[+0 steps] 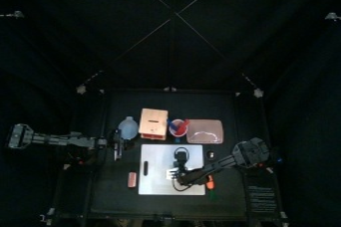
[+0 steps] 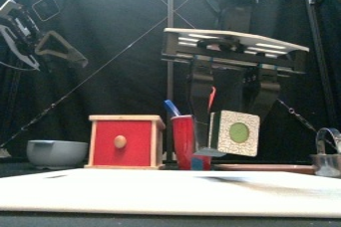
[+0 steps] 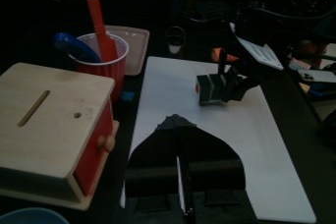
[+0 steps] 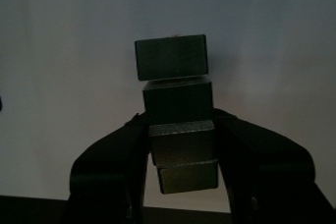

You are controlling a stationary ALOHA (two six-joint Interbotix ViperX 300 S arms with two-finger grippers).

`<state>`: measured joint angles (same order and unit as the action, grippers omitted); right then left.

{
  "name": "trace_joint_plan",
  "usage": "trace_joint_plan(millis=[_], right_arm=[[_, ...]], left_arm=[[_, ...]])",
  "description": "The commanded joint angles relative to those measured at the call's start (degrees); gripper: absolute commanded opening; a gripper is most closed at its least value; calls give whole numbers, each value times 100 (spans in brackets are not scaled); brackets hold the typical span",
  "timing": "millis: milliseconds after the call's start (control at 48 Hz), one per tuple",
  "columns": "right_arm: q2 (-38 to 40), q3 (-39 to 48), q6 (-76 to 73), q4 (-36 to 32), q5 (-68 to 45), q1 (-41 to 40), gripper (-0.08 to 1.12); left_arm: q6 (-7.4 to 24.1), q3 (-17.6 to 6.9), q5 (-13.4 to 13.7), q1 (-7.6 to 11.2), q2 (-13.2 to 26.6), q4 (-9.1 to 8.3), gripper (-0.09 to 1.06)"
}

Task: Place sushi on board then cut the sushi with the knife then place the pieces on the plate
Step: Pick knife at handle with right hand

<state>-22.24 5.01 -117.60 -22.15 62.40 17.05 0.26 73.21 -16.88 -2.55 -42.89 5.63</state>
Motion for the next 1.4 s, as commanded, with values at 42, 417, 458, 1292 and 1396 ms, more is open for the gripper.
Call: trace_joint_plan(millis=[42, 417, 458, 1292, 1396], right_arm=[[-26, -360, 70, -149, 70, -167, 60], [-255, -422, 62, 18, 53, -167, 84], [-290, -457, 70, 26, 53, -167, 85], [712, -580, 1775, 114, 694, -141, 86], [993, -571, 2417, 132, 800, -176, 85]], left_arm=[[18, -79, -26, -18, 9, -70, -2], [9, -70, 167, -62, 9, -475, -2], [9, -70, 176, -62, 9, -475, -2], [-9, -79, 334, -62, 9, -448, -2], [-18, -79, 334, -62, 9, -448, -2]])
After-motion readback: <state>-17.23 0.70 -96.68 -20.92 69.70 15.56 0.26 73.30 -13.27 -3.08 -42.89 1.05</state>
